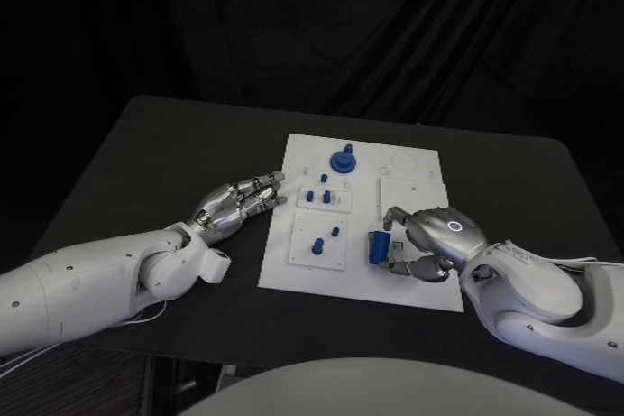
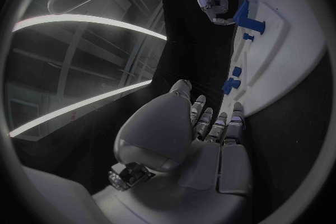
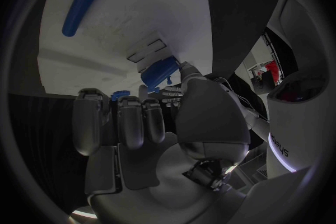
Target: Assemble the parts on the task board
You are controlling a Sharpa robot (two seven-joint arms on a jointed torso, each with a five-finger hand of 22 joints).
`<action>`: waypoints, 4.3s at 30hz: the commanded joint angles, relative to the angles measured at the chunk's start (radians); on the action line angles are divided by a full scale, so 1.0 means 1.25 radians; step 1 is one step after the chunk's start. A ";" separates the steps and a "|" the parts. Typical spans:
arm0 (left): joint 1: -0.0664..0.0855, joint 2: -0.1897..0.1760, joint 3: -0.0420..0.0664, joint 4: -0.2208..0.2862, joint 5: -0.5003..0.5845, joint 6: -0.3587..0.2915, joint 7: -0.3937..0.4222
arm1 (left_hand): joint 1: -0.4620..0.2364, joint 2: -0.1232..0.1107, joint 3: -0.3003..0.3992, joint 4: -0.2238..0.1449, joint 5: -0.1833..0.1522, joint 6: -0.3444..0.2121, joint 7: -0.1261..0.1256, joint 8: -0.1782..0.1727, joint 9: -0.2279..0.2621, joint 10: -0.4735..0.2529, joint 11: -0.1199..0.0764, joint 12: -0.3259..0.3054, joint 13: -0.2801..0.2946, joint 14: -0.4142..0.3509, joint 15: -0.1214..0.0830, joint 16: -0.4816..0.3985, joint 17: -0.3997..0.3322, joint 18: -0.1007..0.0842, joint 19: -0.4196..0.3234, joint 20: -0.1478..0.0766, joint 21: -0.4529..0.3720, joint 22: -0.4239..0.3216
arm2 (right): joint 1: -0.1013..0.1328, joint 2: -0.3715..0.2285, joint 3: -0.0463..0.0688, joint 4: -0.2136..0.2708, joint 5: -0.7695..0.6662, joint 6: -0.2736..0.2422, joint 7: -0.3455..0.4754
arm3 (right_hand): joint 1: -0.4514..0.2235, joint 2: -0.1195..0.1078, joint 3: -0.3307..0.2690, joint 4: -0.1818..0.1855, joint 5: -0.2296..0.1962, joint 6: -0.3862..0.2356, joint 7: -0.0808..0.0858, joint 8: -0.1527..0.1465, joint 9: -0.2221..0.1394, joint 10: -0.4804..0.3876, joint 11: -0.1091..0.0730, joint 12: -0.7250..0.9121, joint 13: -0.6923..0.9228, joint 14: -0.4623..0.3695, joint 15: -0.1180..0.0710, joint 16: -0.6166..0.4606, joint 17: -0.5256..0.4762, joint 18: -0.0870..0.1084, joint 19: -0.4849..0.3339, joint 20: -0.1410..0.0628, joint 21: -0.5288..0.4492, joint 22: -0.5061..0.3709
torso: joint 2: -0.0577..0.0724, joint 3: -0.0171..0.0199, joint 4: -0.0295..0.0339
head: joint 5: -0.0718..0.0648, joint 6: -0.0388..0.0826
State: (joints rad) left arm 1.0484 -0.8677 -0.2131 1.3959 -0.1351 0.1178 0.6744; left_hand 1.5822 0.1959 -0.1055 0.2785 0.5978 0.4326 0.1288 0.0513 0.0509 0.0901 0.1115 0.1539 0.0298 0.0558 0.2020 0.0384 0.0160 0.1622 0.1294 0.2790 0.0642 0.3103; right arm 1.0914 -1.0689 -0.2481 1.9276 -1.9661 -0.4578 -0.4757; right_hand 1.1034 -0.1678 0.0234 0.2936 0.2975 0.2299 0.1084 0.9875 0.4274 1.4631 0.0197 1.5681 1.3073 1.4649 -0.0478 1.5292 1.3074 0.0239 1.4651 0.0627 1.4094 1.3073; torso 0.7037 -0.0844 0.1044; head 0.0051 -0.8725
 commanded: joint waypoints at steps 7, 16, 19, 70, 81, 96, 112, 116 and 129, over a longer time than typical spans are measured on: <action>-0.002 0.002 0.000 0.000 0.001 0.012 0.001 | 0.002 0.006 0.004 0.001 -0.006 0.003 0.002 0.006 0.001 0.002 0.005 0.005 0.001 0.000 0.004 0.005 0.001 -0.012 0.005 0.002 0.002 -0.001 | -0.002 0.006 0.000 -0.005 -0.007 0.017 -0.005 | 0.030 0.015 0.013 -0.003 -0.006 0.012 0.000 0.005 -0.006 0.086 -0.004 0.002 0.211 0.065 -0.002 -0.004 0.126 0.014 0.020 -0.002 -0.003 0.167 | 0.000 -0.0002 -0.0003 | 0.000 0.000; -0.002 0.002 0.000 0.000 0.001 0.015 0.000 | 0.002 0.007 0.005 0.001 -0.005 0.005 0.004 0.006 0.001 0.002 0.007 0.005 0.001 -0.001 0.004 0.005 0.001 -0.012 0.005 0.003 0.002 -0.002 | -0.002 0.012 0.000 -0.009 -0.007 0.017 -0.006 | 0.050 0.026 0.019 -0.003 -0.007 0.022 -0.001 0.011 -0.010 0.086 -0.005 0.002 0.211 0.065 -0.003 -0.003 0.128 0.014 0.021 -0.002 -0.003 0.167 | 0.000 -0.0002 0.0002 | 0.001 0.000; -0.002 0.002 0.000 0.000 0.001 0.015 0.000 | 0.002 0.007 0.005 0.001 -0.005 0.005 0.004 0.006 0.001 0.002 0.007 0.005 0.001 -0.001 0.004 0.005 0.001 -0.012 0.005 0.003 0.002 -0.002 | -0.002 0.012 0.000 -0.011 -0.007 0.017 -0.006 | 0.056 0.032 0.022 -0.004 -0.008 0.029 -0.002 0.014 -0.011 0.086 -0.006 0.002 0.211 0.065 -0.003 -0.003 0.128 0.014 0.021 -0.003 -0.002 0.167 | 0.000 -0.0003 0.0002 | 0.002 0.000; -0.006 0.004 0.000 -0.003 0.001 0.021 -0.002 | 0.001 0.007 0.010 0.001 -0.003 0.005 0.009 0.006 0.001 0.007 0.016 0.010 0.002 -0.001 0.003 0.005 0.001 -0.012 0.005 0.002 0.002 -0.003 | -0.002 -0.006 0.000 0.000 0.021 -0.010 0.021 | 0.098 0.085 0.025 -0.021 -0.011 0.075 -0.005 -0.065 -0.073 0.086 -0.010 0.002 0.211 0.069 -0.008 0.003 0.141 0.011 0.028 -0.009 0.010 0.171 | 0.000 0.0004 0.0001 | 0.006 0.000; -0.006 0.002 0.000 -0.003 0.001 0.021 -0.003 | 0.001 0.007 0.010 0.001 -0.003 0.005 0.009 0.006 0.001 0.007 0.016 0.010 0.002 -0.001 0.003 0.005 0.001 -0.012 0.005 0.002 0.002 -0.003 | -0.002 -0.007 0.000 0.001 0.021 -0.031 0.007 | 0.148 0.096 0.033 -0.054 -0.010 0.001 0.011 -0.164 -0.143 0.086 0.003 0.002 0.211 0.064 0.004 -0.004 0.126 0.015 0.019 0.003 -0.007 0.166 | 0.000 0.0001 0.0000 | 0.008 0.000; -0.007 0.001 0.000 -0.002 0.001 0.021 -0.004 | 0.001 0.007 0.011 0.002 -0.003 0.006 0.010 0.006 0.001 0.007 0.017 0.011 0.002 0.000 0.003 0.005 0.001 -0.012 0.005 0.002 0.003 -0.003 | -0.002 -0.021 0.000 0.017 0.021 -0.073 0.017 | 0.157 0.084 0.028 -0.057 -0.011 -0.018 0.017 -0.165 -0.158 0.086 0.009 0.002 0.211 0.064 0.009 -0.005 0.123 0.015 0.019 0.007 -0.009 0.166 | 0.000 0.0005 -0.0005 | 0.007 0.000; -0.007 0.001 0.000 -0.001 0.001 0.024 -0.008 | 0.000 0.007 0.012 0.002 -0.004 0.010 0.011 0.007 0.001 0.010 0.018 0.013 0.003 0.000 0.003 0.006 0.001 -0.012 0.006 0.002 0.003 -0.002 | -0.006 -0.022 0.000 0.024 0.020 -0.061 -0.006 | 0.083 0.009 0.018 0.001 -0.005 0.000 0.017 -0.031 -0.125 0.086 0.010 0.002 0.211 0.062 0.010 -0.007 0.118 0.017 0.014 0.009 -0.018 0.163 | -0.001 -0.0006 -0.0014 | 0.007 0.000; -0.007 0.002 0.000 -0.002 0.001 0.025 -0.010 | 0.000 0.007 0.012 0.002 -0.004 0.010 0.011 0.007 0.001 0.010 0.018 0.013 0.003 0.000 0.003 0.006 0.001 -0.012 0.006 0.002 0.003 -0.002 | -0.007 -0.021 0.000 0.021 0.011 -0.056 -0.022 | 0.059 -0.001 0.014 0.002 -0.004 -0.010 0.016 0.000 -0.112 0.086 0.010 0.002 0.211 0.060 0.010 -0.010 0.111 0.019 0.010 0.009 -0.028 0.160 | -0.001 -0.0003 -0.0004 | 0.006 0.000; -0.007 0.002 0.000 -0.003 0.001 0.028 -0.013 | 0.000 0.007 0.013 0.002 -0.005 0.010 0.013 0.007 0.001 0.011 0.022 0.015 0.003 0.000 0.002 0.006 0.001 -0.011 0.006 0.002 0.003 -0.003 | -0.008 -0.009 0.000 0.009 -0.006 -0.044 -0.047 | 0.051 0.007 0.022 0.000 -0.004 -0.018 0.014 0.026 -0.101 0.086 0.009 0.002 0.211 0.053 0.010 -0.019 0.091 0.024 -0.001 0.009 -0.049 0.153 | 0.000 -0.0003 0.0001 | 0.005 0.000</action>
State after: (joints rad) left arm 1.0429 -0.8660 -0.2118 1.3919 -0.1346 0.1405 0.6655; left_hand 1.5822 0.1959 -0.0972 0.2814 0.5941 0.4434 0.1396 0.0551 0.0510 0.1056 0.1342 0.1693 0.0327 0.0558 0.2020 0.0423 0.0168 0.1626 0.1297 0.2785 0.0643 0.3071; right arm 1.0844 -1.0814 -0.2482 1.9400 -1.9491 -0.5218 -0.4946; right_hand 1.1655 -0.1657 0.0472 0.2949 0.2899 0.2120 0.1262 1.0167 0.2989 1.4629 0.0268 1.5681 1.3074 1.4651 -0.0409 1.5066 1.3074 0.0397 1.4651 0.0698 1.3532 1.3081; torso 0.7033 -0.0849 0.1045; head 0.0111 -0.8725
